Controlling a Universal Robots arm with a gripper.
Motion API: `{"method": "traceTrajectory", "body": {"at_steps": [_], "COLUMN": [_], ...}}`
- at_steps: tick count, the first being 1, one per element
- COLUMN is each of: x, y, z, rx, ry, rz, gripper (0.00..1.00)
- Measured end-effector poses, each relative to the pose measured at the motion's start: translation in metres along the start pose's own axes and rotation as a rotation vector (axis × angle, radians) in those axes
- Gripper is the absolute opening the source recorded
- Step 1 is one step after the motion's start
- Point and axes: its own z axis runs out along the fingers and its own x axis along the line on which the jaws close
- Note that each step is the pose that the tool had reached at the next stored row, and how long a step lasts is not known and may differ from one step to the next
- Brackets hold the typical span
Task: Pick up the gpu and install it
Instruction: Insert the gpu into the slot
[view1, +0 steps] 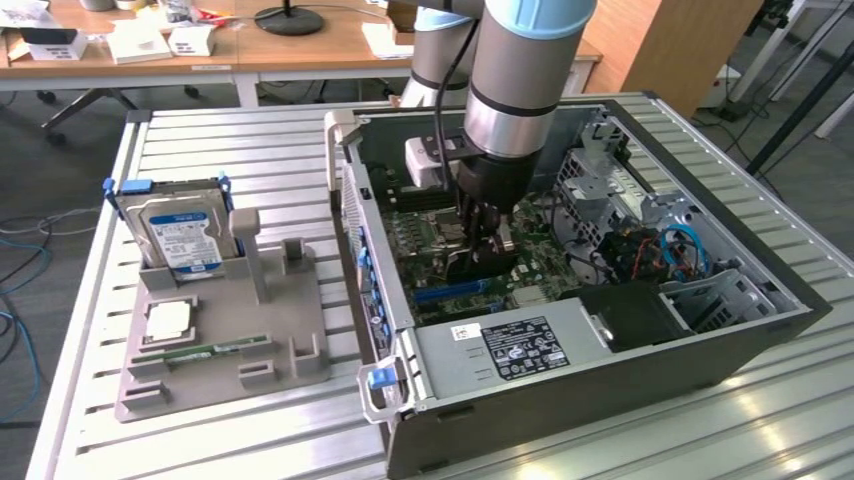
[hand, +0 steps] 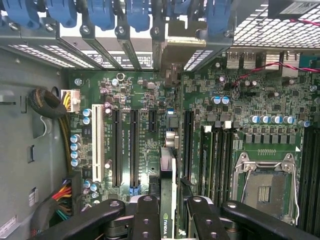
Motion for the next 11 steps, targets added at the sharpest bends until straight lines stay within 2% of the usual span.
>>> {"method": "traceTrajectory", "body": {"at_steps": [11], "x": [0.0000], "y": [0.0011], "z": [0.0000], "rx": [-0.0003], "ry": [-0.0001], "rz": [0.000], "gripper": [0.26]}}
